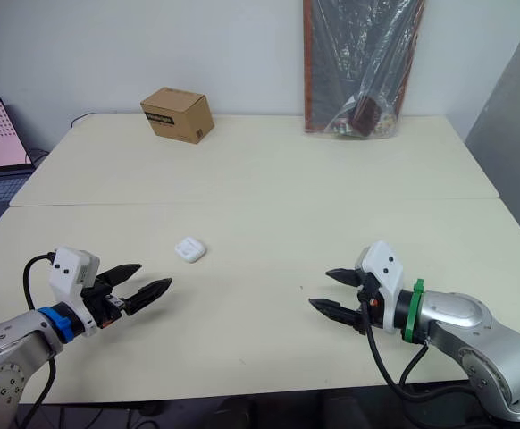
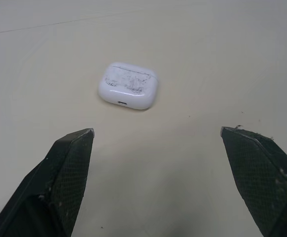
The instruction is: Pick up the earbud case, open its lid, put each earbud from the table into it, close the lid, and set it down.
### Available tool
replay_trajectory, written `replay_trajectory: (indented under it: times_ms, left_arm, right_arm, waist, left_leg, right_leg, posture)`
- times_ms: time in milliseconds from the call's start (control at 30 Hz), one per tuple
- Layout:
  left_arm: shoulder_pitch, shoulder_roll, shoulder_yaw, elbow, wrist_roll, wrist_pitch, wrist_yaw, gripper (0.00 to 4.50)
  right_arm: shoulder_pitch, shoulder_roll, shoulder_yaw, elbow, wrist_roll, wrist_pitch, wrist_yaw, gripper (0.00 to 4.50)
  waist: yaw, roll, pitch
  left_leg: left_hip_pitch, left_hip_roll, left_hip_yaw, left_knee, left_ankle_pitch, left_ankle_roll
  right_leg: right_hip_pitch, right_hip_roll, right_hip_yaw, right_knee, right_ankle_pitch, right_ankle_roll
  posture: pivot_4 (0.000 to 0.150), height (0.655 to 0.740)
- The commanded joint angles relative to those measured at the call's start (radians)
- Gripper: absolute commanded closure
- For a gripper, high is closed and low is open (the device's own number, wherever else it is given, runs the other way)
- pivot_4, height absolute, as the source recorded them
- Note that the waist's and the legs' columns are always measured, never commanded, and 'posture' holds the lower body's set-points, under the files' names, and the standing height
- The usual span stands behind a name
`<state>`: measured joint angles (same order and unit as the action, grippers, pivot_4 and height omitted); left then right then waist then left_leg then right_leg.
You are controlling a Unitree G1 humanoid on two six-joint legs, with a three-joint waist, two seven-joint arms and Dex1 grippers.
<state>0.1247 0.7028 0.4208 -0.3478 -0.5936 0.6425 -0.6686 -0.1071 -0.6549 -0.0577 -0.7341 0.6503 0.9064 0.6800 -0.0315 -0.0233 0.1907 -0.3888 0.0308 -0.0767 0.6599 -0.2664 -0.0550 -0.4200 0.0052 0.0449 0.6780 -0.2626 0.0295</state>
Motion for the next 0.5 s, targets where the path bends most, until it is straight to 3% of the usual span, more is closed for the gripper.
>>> replay_trajectory:
  times_ms: [33, 500]
  left_arm:
    - [-0.023, 0.016, 0.001, -0.004, 0.000, -0.028, -0.026, 0.18]
    - [-0.119, 0.051, -0.025, 0.074, 0.017, -0.035, -0.078, 0.18]
  right_arm:
    - [-0.003, -0.016, -0.009, -0.024, 0.016, -0.026, 0.008, 1.32]
    - [-0.034, -0.063, 0.013, -0.038, 0.028, -0.068, 0.048, 1.32]
  waist:
    - [0.000, 0.000, 0.000]
    - [0.000, 0.000, 0.000]
  left_leg:
    - [0.000, 0.000, 0.000, 0.000, 0.000, 0.000]
    - [0.000, 0.000, 0.000, 0.000, 0.000, 0.000]
  right_leg:
    - [0.000, 0.000, 0.000, 0.000, 0.000, 0.000]
    - [0.000, 0.000, 0.000, 0.000, 0.000, 0.000]
  posture:
    - [0.150, 0.7400]
    - [0.150, 0.7400]
